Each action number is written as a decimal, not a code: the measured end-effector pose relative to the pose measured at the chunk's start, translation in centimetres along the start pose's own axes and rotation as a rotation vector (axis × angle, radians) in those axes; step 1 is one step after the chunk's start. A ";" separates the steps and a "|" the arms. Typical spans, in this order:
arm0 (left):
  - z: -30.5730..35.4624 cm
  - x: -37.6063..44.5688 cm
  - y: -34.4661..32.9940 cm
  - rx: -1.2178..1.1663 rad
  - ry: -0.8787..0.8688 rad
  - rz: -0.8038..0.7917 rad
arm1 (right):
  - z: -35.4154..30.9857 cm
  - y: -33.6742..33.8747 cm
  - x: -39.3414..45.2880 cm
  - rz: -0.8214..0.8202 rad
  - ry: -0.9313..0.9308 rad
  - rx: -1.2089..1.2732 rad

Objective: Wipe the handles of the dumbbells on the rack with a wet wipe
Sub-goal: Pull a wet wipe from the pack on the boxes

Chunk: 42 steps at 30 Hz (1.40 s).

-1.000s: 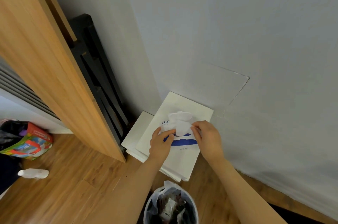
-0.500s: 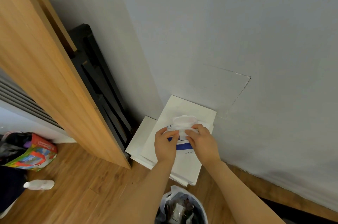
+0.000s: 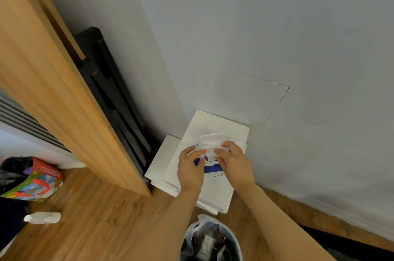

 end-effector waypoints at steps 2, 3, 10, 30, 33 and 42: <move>0.4 -0.2 0.3 -0.038 -0.006 -0.005 | 0.0 0.1 -0.1 0.007 -0.007 -0.001; 0.6 -0.2 0.5 -0.074 0.006 -0.009 | 0.0 0.1 -0.1 -0.004 -0.013 0.011; 1.3 0.4 2.1 0.055 -0.105 -0.124 | 0.3 -0.5 -0.2 -0.010 -0.017 -0.009; 12.1 -8.2 5.7 0.584 -0.435 0.045 | -0.4 10.6 -7.0 0.109 -0.083 0.501; 14.0 -10.6 5.5 0.612 -0.520 0.013 | -0.1 13.6 -10.1 0.177 -0.079 0.554; 18.1 -19.1 4.5 0.531 -0.787 -0.174 | 3.6 18.2 -23.2 0.478 -0.180 0.490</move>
Point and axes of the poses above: each hand's wrist, its own x-axis towards the middle knuckle, its own y-axis out of the back of the hand, z = x × y, the point moved 3 cm from there along x, towards the middle knuckle, and after that the axes turned 7 degrees about -y, right-handed, at the moved point
